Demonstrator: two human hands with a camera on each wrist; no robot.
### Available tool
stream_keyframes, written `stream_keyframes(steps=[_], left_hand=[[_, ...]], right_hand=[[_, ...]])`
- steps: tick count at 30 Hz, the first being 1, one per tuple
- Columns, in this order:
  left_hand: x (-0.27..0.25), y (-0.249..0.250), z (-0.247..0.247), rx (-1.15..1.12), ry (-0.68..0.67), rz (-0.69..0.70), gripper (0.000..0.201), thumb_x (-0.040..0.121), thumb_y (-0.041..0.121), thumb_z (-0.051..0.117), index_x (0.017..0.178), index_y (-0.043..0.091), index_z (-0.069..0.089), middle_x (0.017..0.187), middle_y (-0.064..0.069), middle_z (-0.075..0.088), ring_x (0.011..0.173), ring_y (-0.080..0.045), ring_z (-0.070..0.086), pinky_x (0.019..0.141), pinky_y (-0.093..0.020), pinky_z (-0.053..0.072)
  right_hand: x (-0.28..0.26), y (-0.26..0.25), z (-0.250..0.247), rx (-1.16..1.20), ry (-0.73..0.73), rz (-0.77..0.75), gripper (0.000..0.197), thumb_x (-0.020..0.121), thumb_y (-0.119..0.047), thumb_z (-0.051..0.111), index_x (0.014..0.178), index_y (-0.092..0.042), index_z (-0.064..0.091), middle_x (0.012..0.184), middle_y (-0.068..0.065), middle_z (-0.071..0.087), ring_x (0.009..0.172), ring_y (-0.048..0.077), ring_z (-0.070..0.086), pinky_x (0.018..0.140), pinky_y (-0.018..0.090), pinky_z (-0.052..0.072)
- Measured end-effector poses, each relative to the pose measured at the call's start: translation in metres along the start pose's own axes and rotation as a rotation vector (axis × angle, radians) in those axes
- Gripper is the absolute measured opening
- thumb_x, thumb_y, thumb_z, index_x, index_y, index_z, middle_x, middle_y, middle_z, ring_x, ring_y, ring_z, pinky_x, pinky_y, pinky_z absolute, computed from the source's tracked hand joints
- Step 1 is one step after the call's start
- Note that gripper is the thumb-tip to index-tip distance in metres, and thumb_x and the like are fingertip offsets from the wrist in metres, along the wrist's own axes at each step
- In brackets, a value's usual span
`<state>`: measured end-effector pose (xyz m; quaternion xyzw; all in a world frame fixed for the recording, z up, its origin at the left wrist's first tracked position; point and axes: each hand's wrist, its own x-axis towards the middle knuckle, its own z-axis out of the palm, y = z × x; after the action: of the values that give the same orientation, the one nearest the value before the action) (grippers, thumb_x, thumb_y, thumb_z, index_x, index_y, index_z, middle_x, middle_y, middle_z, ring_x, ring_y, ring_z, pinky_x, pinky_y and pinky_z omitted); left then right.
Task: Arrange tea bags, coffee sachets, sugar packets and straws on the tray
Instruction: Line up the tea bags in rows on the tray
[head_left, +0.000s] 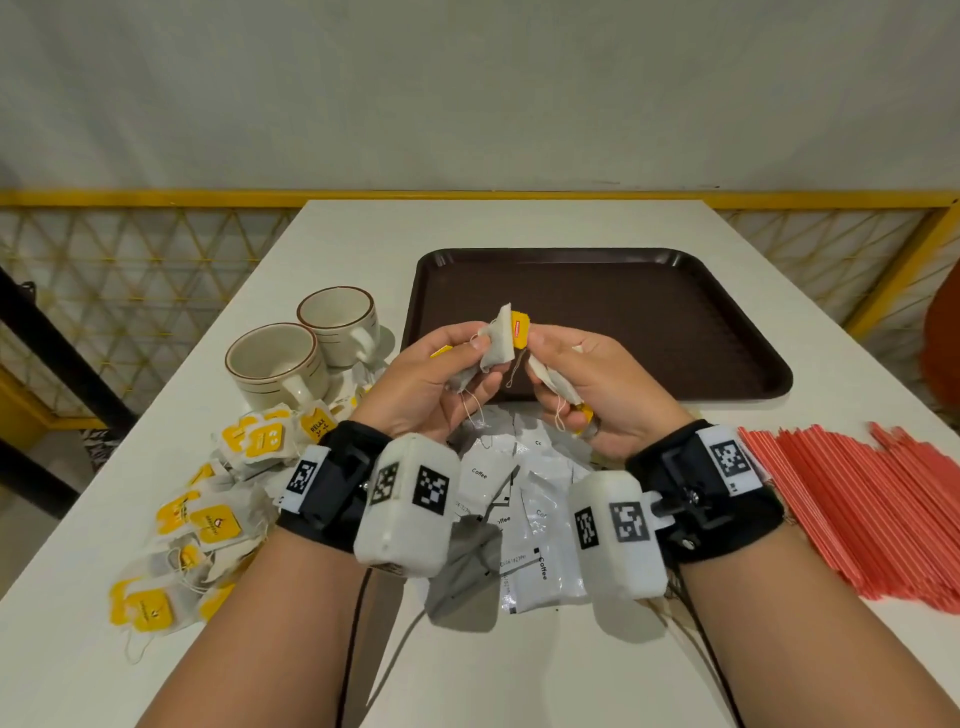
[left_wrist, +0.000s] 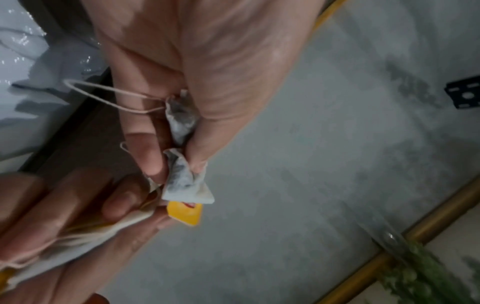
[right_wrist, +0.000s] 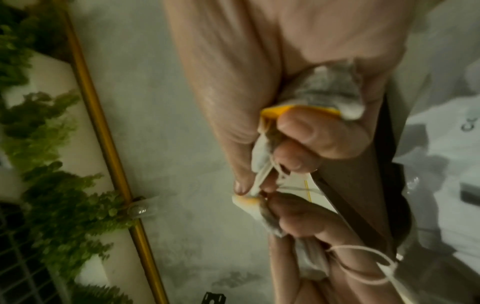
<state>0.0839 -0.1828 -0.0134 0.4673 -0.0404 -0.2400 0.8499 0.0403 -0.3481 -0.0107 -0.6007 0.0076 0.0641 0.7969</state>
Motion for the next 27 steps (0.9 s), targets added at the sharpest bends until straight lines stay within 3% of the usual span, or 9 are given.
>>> stream_keyframes(steps=[2,8,10,14,15,17,20,23,27], left_hand=[[0.001,-0.003,0.001,0.071,0.001,0.028,0.013,0.090,0.005,0.057,0.103,0.006,0.060,0.082,-0.009,0.068,0.068,-0.013,0.068,0.060,-0.018,0.056],[0.002,-0.007,0.001,0.164,0.007,0.067,0.009,0.091,0.003,0.056,0.098,0.006,0.060,0.080,-0.006,0.069,0.066,-0.010,0.067,0.062,-0.018,0.056],[0.004,-0.006,0.001,0.154,0.042,0.044,0.010,0.095,0.011,0.053,0.100,0.006,0.060,0.082,-0.006,0.067,0.066,-0.010,0.066,0.060,-0.019,0.055],[0.005,0.001,0.000,0.119,0.081,-0.088,0.041,0.100,0.041,0.035,0.098,0.010,0.062,0.076,-0.003,0.058,0.058,-0.010,0.047,0.048,-0.021,0.042],[0.004,0.002,-0.001,0.112,0.076,-0.098,0.042,0.101,0.037,0.031,0.102,0.009,0.062,0.080,-0.004,0.060,0.058,-0.011,0.043,0.047,-0.021,0.038],[0.001,0.004,0.000,0.121,0.056,-0.090,0.034,0.095,0.015,0.029,0.113,0.006,0.057,0.097,-0.010,0.065,0.059,-0.013,0.042,0.050,-0.024,0.035],[0.000,0.002,0.000,0.243,0.024,-0.039,0.046,0.085,-0.013,0.028,0.116,0.010,0.054,0.115,-0.010,0.062,0.068,-0.011,0.048,0.055,-0.023,0.039],[0.003,-0.002,-0.003,0.327,0.032,0.025,0.051,0.088,-0.020,0.035,0.123,0.013,0.050,0.125,-0.014,0.051,0.083,-0.013,0.057,0.065,-0.020,0.052],[0.003,-0.005,-0.006,0.241,0.058,0.122,0.051,0.089,-0.018,0.046,0.132,0.011,0.044,0.110,-0.016,0.053,0.085,-0.020,0.068,0.079,-0.024,0.058]], right_hand=[[0.000,0.001,0.003,-0.073,0.029,-0.037,0.024,0.093,-0.023,0.058,0.112,-0.012,0.067,0.062,0.000,0.052,0.042,0.006,0.037,0.031,0.014,0.027],[-0.002,0.000,0.003,-0.126,0.062,-0.041,0.009,0.087,-0.015,0.066,0.091,-0.010,0.060,0.061,0.000,0.051,0.039,0.006,0.036,0.031,0.014,0.027],[-0.001,-0.001,0.001,-0.120,0.091,-0.055,0.007,0.087,-0.014,0.066,0.088,-0.011,0.059,0.062,0.000,0.050,0.042,0.007,0.035,0.031,0.014,0.026],[0.002,-0.003,-0.003,-0.048,0.194,-0.103,0.009,0.088,-0.012,0.065,0.083,-0.015,0.058,0.062,0.000,0.051,0.043,0.008,0.033,0.032,0.015,0.026],[0.002,-0.004,-0.004,-0.038,0.216,-0.119,0.009,0.089,-0.011,0.064,0.084,-0.015,0.058,0.061,0.000,0.053,0.043,0.008,0.033,0.032,0.015,0.026],[0.003,-0.005,-0.006,-0.041,0.238,-0.144,0.004,0.089,-0.012,0.064,0.088,-0.015,0.062,0.061,-0.001,0.057,0.042,0.008,0.032,0.033,0.015,0.026],[0.003,-0.005,-0.008,-0.054,0.246,-0.173,0.006,0.090,-0.013,0.063,0.090,-0.017,0.068,0.063,0.001,0.054,0.041,0.008,0.033,0.034,0.015,0.026],[0.003,-0.005,-0.010,-0.076,0.236,-0.168,0.008,0.091,-0.015,0.063,0.096,-0.017,0.069,0.065,0.001,0.058,0.042,0.009,0.034,0.034,0.016,0.027],[0.001,-0.006,-0.011,-0.140,0.156,-0.141,0.018,0.092,-0.016,0.061,0.108,-0.020,0.069,0.064,-0.002,0.062,0.042,0.007,0.036,0.034,0.016,0.027]])
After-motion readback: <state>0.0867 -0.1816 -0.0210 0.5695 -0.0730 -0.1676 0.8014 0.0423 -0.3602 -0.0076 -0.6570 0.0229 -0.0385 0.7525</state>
